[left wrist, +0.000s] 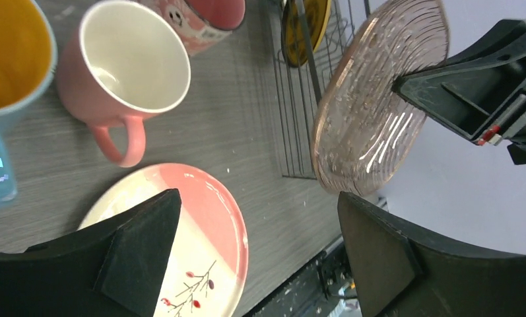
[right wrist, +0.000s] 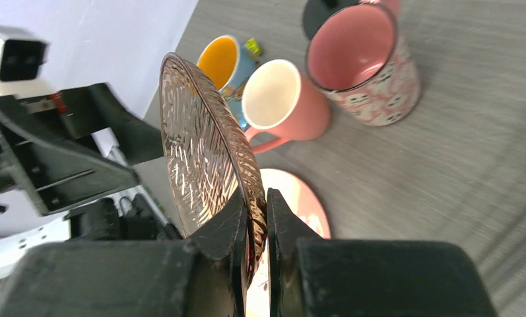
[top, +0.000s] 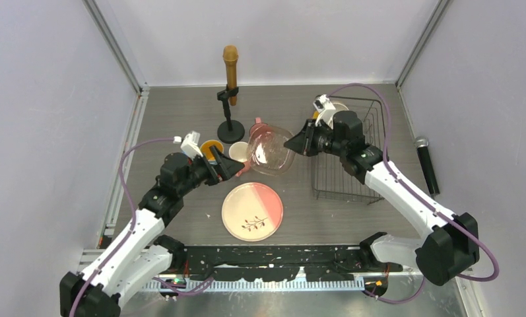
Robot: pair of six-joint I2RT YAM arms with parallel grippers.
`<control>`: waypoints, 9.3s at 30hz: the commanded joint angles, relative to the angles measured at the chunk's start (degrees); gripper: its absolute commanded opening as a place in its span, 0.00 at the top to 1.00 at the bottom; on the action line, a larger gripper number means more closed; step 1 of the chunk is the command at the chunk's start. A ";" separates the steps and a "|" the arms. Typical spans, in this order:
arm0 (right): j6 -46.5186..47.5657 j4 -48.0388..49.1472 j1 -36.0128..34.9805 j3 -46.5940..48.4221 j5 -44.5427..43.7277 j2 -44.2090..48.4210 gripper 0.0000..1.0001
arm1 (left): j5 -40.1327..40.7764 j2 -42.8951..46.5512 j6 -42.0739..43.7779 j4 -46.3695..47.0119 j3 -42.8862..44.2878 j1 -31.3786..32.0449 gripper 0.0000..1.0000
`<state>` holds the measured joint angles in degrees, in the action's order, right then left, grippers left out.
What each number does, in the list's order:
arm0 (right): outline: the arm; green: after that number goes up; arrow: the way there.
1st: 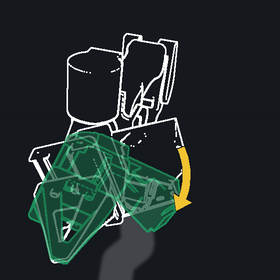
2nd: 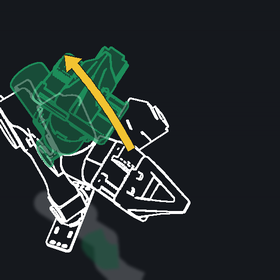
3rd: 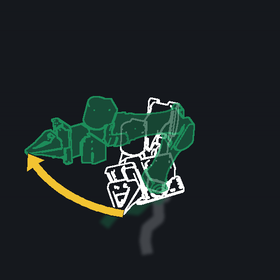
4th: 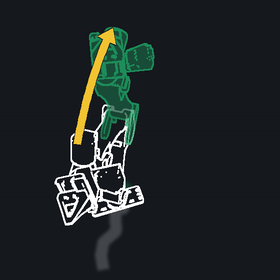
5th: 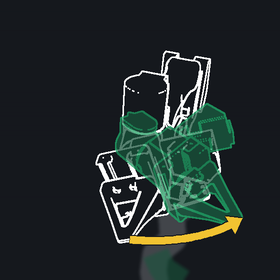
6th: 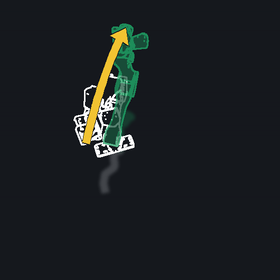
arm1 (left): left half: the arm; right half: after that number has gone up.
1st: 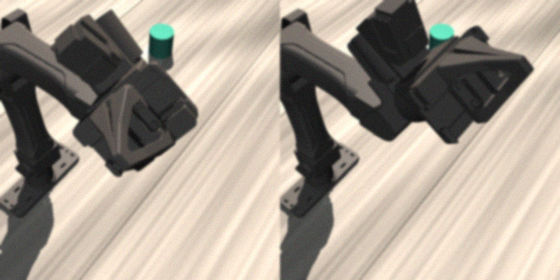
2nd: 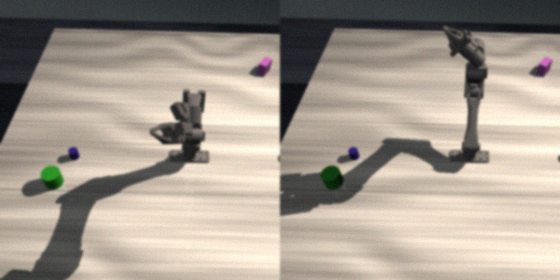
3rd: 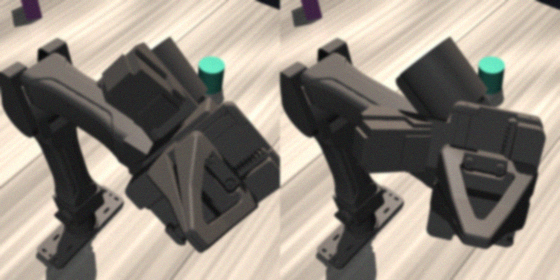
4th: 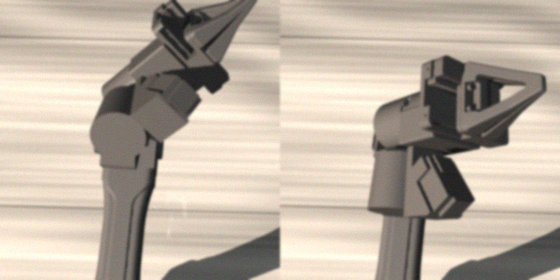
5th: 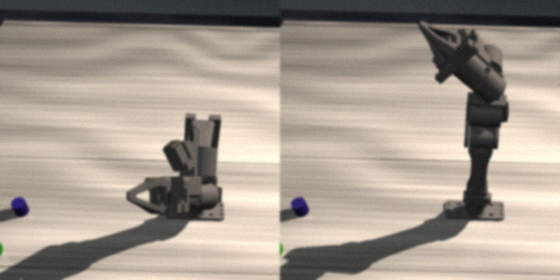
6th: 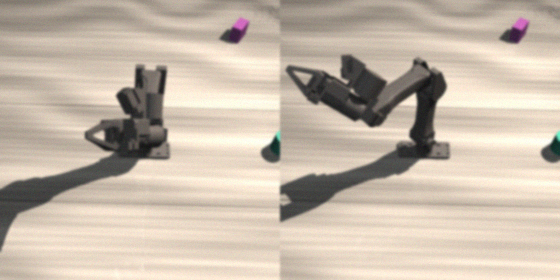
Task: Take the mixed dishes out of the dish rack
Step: Place the plate at the center of the board, then pick up the plate from the dish rack, then place the plate at the center of the board.
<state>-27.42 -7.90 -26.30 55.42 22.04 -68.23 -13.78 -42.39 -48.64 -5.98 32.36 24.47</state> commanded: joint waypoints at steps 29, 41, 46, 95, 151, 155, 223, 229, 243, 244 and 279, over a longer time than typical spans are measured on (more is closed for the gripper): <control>-10.78 19.13 -3.75 -8.95 14.04 -3.19 0.99 | -8.02 -11.88 -4.78 12.94 0.01 2.05 0.57; -8.03 13.63 -3.71 -9.93 7.78 0.22 0.37 | -8.19 -14.45 -3.98 12.47 1.61 3.39 1.00; -5.54 5.75 -3.75 -9.54 -3.00 3.98 0.03 | -7.77 -13.39 -2.40 9.43 1.52 3.39 1.00; -3.78 -1.92 -3.75 -21.10 -46.50 29.97 0.01 | -5.59 -18.35 2.31 -12.56 -7.42 8.60 0.81; 7.06 -26.72 -3.84 33.10 -73.20 -36.07 0.01 | 9.65 2.69 7.49 -28.65 0.58 8.66 0.00; 6.16 -27.00 -3.83 32.42 -78.17 -35.40 0.01 | 9.54 2.07 7.59 -28.41 0.65 8.66 0.00; 13.65 -15.76 -3.88 24.38 -78.14 -30.67 0.88 | 8.24 1.58 8.11 -27.14 0.56 8.62 0.00; 13.90 -15.89 -4.01 23.99 -78.57 -27.08 0.88 | 8.42 1.95 7.96 -27.32 0.67 8.64 0.00; 10.55 -13.17 -4.19 15.34 -67.38 -6.40 0.90 | 5.57 0.71 6.54 -22.70 1.04 8.67 0.00; 9.25 -13.05 -4.15 13.93 -63.13 -5.21 0.91 | 4.92 0.65 6.40 -21.88 1.06 8.67 0.00; -16.11 19.07 -4.19 -9.81 21.17 -3.50 1.00 | -3.08 -8.61 -2.64 3.56 4.40 8.67 0.38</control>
<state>-42.28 6.48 -30.37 46.09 40.16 -73.54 -15.73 -50.68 -50.39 -7.66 34.83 32.95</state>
